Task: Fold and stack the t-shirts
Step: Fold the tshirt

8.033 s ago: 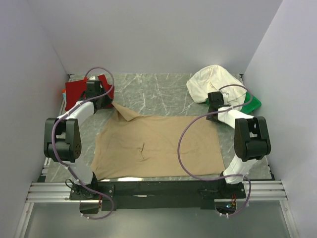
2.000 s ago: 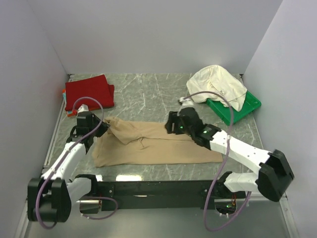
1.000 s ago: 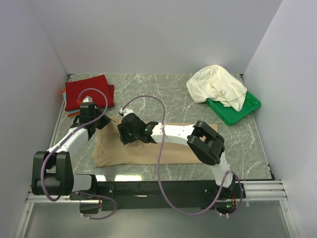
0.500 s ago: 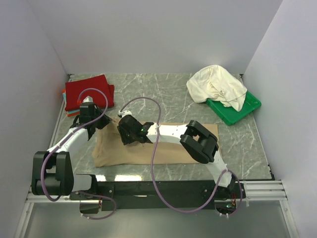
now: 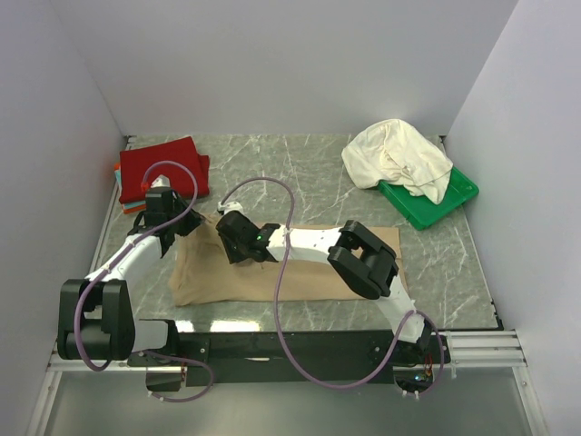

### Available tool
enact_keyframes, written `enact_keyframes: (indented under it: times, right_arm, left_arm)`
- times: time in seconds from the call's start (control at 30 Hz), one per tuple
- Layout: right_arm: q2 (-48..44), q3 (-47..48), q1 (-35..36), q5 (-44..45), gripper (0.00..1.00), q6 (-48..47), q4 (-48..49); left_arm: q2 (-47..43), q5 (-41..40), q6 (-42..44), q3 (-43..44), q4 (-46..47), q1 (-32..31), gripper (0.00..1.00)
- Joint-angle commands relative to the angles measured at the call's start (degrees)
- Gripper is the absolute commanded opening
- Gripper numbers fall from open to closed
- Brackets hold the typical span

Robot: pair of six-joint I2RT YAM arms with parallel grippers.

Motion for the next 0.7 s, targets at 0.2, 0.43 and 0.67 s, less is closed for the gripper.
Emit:
enact_keyframes:
  times: [0.2,0.43,0.67]
  right_arm:
    - [1.6,0.4,1.1,0.3,0.34,1.5,-0.9]
    - [1.9,-0.1,1.7,0.4,0.35,1.8,-0.6]
    - [2.5,0.9,1.7,2.6,0.20,2.0,-2.9]
  left_arm:
    - [-1.2,1.4,0.7,0.5,2.3,0.3,0.01]
    - [-1.6,1.0,1.0,0.3,2.1,0.3,0.00]
    - [-2.0,0.8,1.2,0.4,1.6,0.3,0.01]
